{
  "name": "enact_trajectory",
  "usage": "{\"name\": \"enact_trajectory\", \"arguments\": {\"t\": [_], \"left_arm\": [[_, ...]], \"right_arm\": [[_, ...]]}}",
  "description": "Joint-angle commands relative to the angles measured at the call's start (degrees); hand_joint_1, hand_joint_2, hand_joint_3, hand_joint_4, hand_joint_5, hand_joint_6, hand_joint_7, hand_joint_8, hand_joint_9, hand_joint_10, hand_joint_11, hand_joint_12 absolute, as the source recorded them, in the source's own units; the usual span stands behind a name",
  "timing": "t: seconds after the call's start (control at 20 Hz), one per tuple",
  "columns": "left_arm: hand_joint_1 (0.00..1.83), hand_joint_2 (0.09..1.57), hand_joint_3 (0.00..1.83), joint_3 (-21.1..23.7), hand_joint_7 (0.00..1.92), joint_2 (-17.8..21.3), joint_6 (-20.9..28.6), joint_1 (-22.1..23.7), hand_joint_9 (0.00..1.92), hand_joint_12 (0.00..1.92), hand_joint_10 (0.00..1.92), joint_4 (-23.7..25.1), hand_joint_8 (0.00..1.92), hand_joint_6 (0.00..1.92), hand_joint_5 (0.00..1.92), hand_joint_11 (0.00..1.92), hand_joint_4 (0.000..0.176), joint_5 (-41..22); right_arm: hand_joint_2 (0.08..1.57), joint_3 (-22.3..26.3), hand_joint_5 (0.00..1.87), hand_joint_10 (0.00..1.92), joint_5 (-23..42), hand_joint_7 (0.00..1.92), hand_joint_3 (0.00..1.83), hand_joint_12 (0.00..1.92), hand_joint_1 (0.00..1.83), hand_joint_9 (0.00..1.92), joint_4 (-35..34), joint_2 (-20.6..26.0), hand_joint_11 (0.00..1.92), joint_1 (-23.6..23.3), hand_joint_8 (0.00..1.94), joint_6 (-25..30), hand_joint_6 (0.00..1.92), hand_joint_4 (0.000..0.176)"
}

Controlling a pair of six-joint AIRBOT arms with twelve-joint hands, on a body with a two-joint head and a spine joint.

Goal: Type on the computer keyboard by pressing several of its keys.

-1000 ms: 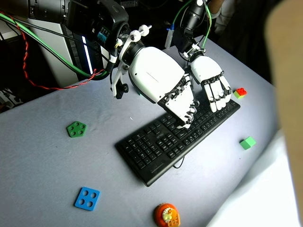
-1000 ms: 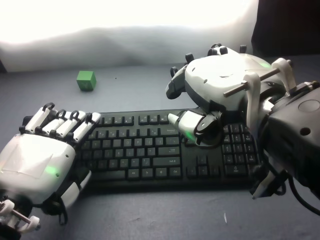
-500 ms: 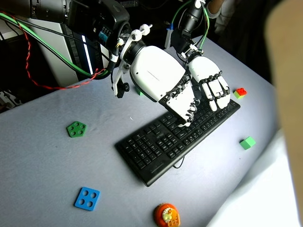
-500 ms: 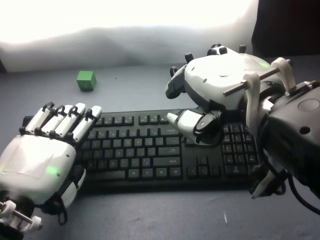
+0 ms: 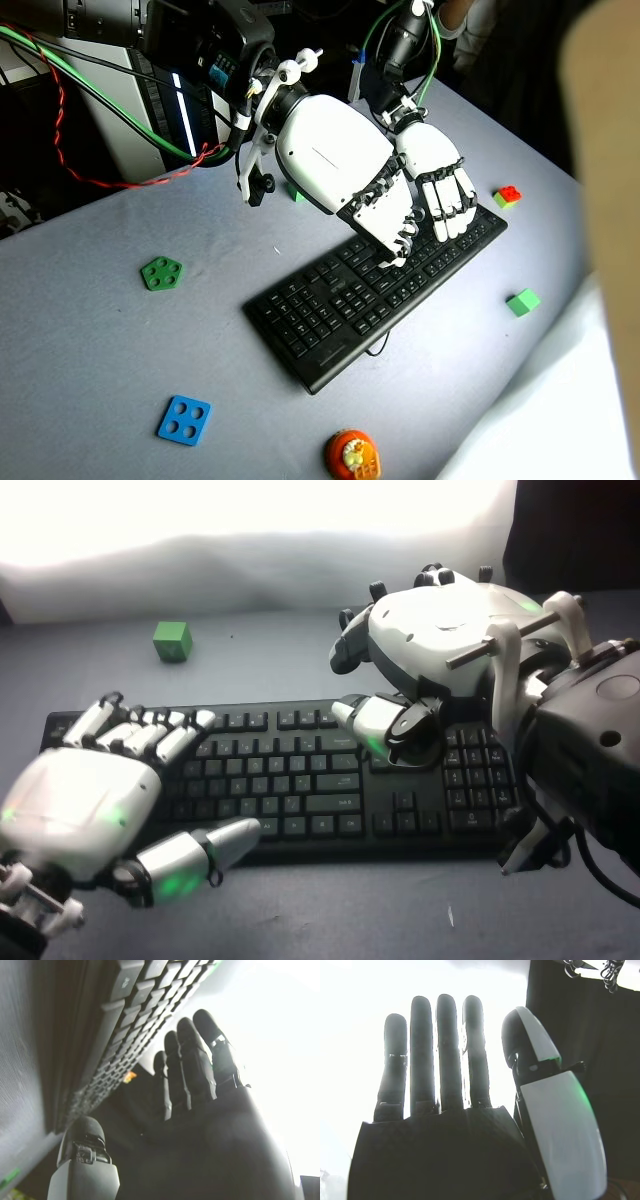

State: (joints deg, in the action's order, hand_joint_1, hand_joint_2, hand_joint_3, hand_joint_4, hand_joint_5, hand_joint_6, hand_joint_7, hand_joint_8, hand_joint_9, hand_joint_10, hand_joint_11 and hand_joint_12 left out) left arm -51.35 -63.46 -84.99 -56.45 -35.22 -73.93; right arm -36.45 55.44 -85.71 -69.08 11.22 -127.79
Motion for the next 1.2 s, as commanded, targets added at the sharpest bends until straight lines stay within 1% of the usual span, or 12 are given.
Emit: {"name": "enact_trajectory", "arguments": {"t": [0.0, 0.25, 0.5, 0.55, 0.6, 0.7, 0.75, 0.8, 0.85, 0.95, 1.05, 1.15], "left_arm": [[0.0, 1.11, 0.0, 0.3, 0.4, 0.9, 0.3, 0.8, 0.4, 0.94, 0.02, 2.4, 0.01, 0.02, 0.27, 0.0, 0.047, -4.7], [0.0, 1.19, 0.01, 4.8, 0.51, 8.7, 0.1, 6.5, 0.48, 1.03, 0.03, 0.0, 0.02, 0.03, 0.38, 0.0, 0.019, 6.1], [0.04, 1.26, 0.01, 10.2, 0.78, 18.4, -1.9, 13.0, 0.71, 1.51, 0.12, -3.7, 0.06, 0.07, 0.63, 0.01, 0.004, 16.9], [0.05, 1.27, 0.0, 10.6, 0.82, 19.2, -1.9, 13.8, 0.62, 1.59, 0.5, -3.8, 0.14, 0.09, 0.66, 0.03, 0.0, 18.1], [0.03, 1.28, 0.0, 11.0, 0.73, 20.0, -1.9, 14.9, 0.52, 1.72, 0.99, -3.7, 0.65, 0.26, 0.68, 0.06, 0.0, 19.5], [0.0, 1.3, 0.0, 11.6, 0.55, 21.0, -1.9, 17.1, 0.45, 1.9, 1.62, -3.7, 1.45, 1.13, 0.49, 0.18, 0.0, 22.0], [0.01, 1.3, 0.0, 11.8, 0.57, 21.3, -1.9, 18.0, 0.51, 1.92, 1.78, -3.7, 1.64, 1.41, 0.53, 0.33, 0.0, 22.8], [0.03, 1.3, 0.0, 12.0, 0.61, 21.4, -2.0, 19.0, 0.55, 1.92, 1.82, -3.7, 1.7, 1.55, 0.57, 0.39, 0.0, 23.2], [0.04, 1.3, 0.0, 12.1, 0.68, 21.4, -2.0, 19.5, 0.62, 1.92, 1.89, -3.7, 1.74, 1.52, 0.61, 0.47, 0.0, 23.4], [0.04, 1.32, 0.01, 12.5, 0.99, 21.3, -2.6, 21.3, 0.9, 1.92, 1.92, -3.7, 1.68, 1.53, 0.83, 0.71, 0.0, 25.0], [0.1, 1.39, 0.02, 12.6, 1.16, 21.2, -2.6, 21.8, 1.15, 1.92, 1.92, -3.8, 1.78, 1.78, 0.95, 1.05, 0.0, 25.0], [0.11, 1.42, 0.02, 12.5, 1.21, 21.1, -2.5, 22.3, 1.22, 1.92, 1.92, -3.8, 1.81, 1.81, 0.98, 1.19, 0.0, 25.1]], "right_arm": [[1.31, 0.2, 0.67, 0.14, 1.6, 0.63, 0.0, 1.45, 0.73, 0.52, 5.0, 0.2, 0.0, -1.1, 0.0, 0.1, 0.1, 0.0], [1.32, 0.2, 0.68, 0.17, 1.6, 0.68, 0.0, 1.53, 0.7, 0.6, 5.0, 0.2, 0.0, -1.2, 0.02, 0.1, 0.1, 0.0], [1.28, 0.2, 0.89, 0.97, 1.6, 1.0, 0.0, 1.7, 0.81, 0.62, 5.0, 0.2, 0.16, -1.2, 0.1, 0.1, 0.21, 0.0], [1.24, 0.2, 0.78, 1.03, 1.6, 1.05, 0.01, 1.73, 0.98, 0.66, 5.0, 0.2, 0.21, -1.2, 0.14, 0.1, 1.1, 0.0], [1.26, 0.2, 0.72, 1.17, 1.6, 0.99, 0.01, 1.8, 0.98, 0.67, 5.0, 0.2, 0.26, -1.2, 0.42, 0.0, 1.35, 0.0], [1.26, 0.2, 0.72, 1.47, 1.6, 0.83, 0.0, 1.91, 0.97, 0.63, 5.0, 0.2, 0.4, -1.3, 1.06, 0.0, 1.4, 0.0], [1.27, 0.2, 0.71, 1.6, 1.6, 0.81, 0.0, 1.92, 0.93, 0.64, 5.0, 0.2, 0.45, -1.3, 1.28, 0.0, 1.44, 0.028], [1.28, 0.2, 0.7, 1.63, 1.6, 0.84, 0.0, 1.92, 0.91, 0.71, 5.0, 0.2, 0.5, -1.3, 1.32, 0.0, 1.46, 0.06], [1.29, 0.2, 0.73, 1.67, 1.6, 0.91, 0.01, 1.92, 0.66, 0.8, 5.0, 0.2, 0.55, -1.3, 1.31, 0.0, 1.32, 0.0], [1.32, 0.2, 0.8, 1.89, 1.6, 1.08, 0.01, 1.92, 0.42, 1.03, 5.0, 0.3, 0.86, -1.3, 1.59, 0.0, 1.61, 0.0], [1.35, 0.2, 1.08, 1.92, 1.6, 1.3, 0.02, 1.92, 0.32, 1.34, 5.0, 0.3, 1.31, -1.3, 1.86, 0.0, 1.79, 0.0], [1.36, 0.2, 1.14, 1.92, 1.6, 1.32, 0.01, 1.92, 0.31, 1.39, 5.0, 0.3, 1.38, -1.3, 1.94, -0.3, 1.87, 0.0]]}}
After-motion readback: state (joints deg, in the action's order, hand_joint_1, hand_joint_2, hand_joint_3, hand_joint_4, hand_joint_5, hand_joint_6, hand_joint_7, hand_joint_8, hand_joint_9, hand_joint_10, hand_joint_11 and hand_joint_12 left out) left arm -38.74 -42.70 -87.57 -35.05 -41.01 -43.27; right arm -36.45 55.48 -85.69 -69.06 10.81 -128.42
